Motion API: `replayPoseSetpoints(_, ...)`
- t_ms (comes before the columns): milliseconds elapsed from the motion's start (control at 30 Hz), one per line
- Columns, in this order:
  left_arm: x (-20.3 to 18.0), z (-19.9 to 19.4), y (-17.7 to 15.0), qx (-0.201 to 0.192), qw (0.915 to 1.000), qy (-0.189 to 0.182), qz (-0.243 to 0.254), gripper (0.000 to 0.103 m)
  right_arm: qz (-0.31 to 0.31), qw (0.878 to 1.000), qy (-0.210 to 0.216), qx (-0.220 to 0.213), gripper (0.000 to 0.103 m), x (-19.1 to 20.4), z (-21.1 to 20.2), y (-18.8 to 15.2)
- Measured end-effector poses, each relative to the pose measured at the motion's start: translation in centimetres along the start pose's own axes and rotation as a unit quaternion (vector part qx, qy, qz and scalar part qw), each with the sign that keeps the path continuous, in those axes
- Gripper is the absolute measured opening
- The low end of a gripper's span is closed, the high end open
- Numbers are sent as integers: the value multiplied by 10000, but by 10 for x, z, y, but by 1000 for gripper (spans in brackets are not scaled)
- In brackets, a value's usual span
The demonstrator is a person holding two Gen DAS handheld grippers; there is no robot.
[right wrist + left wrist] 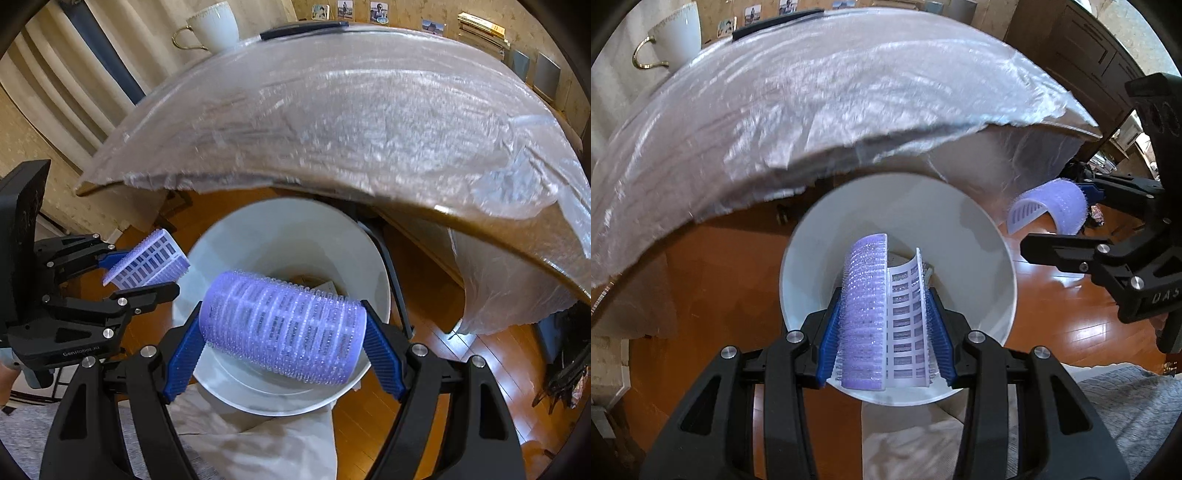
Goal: Collect trash
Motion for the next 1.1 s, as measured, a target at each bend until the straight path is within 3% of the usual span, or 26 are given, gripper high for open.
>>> replayPoseSetpoints(800,6,55,-13,376,9986,365,30,44,211,9987,-368,289,78,-3,62,-16)
replayPoseSetpoints(1100,8,69,-14,466,9975,508,150,44,249,9983,-403,348,78,-10,66,-18)
Point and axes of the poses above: each gripper's, at about its wrist camera, not at the fingertips, and z roughly the way its jaws point, x to its left, y to its top, the point moved 10 cm from there along z, roughly the way its jaws point, and after that the axes turned 4 degrees about -z, right-handed, at the moved point
